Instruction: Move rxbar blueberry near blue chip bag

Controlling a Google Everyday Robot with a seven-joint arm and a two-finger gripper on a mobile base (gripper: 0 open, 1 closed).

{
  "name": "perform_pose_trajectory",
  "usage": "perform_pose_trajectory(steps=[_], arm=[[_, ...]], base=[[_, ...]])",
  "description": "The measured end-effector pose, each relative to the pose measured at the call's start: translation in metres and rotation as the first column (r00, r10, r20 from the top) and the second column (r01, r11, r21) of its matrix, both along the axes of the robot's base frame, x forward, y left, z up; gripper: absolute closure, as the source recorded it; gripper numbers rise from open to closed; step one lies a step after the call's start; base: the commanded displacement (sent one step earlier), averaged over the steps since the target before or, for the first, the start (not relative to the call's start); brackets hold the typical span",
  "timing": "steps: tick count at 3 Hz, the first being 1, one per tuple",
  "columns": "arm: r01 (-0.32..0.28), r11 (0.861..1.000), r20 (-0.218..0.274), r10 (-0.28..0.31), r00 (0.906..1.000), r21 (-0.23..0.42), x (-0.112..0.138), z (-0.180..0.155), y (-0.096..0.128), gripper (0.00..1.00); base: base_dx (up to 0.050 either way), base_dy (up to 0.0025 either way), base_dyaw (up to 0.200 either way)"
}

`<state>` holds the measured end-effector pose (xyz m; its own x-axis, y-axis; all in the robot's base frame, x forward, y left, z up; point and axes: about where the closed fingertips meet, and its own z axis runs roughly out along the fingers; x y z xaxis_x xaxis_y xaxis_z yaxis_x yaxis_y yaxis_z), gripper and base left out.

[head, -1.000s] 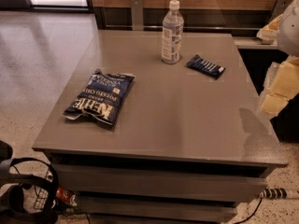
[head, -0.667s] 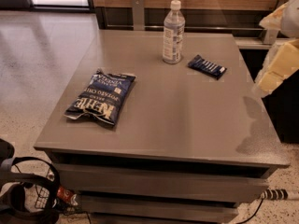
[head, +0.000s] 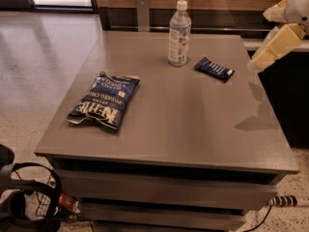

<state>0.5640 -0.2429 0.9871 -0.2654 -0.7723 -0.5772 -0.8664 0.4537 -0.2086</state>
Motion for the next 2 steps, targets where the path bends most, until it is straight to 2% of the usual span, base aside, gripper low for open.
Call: perform_pose_trajectory(steps=[1,2], arm=[[0.009,0.993,-0.011,-0.008,0.9999,0.117,0.031,-0.023,-0.004,0.0],[0.014,0.983,-0.034,-0.008,0.9994,0.183,0.045,-0.045,-0.006,0.0]], base=[[0.0,0.0,0.0],[0.0,0.0,0.0]])
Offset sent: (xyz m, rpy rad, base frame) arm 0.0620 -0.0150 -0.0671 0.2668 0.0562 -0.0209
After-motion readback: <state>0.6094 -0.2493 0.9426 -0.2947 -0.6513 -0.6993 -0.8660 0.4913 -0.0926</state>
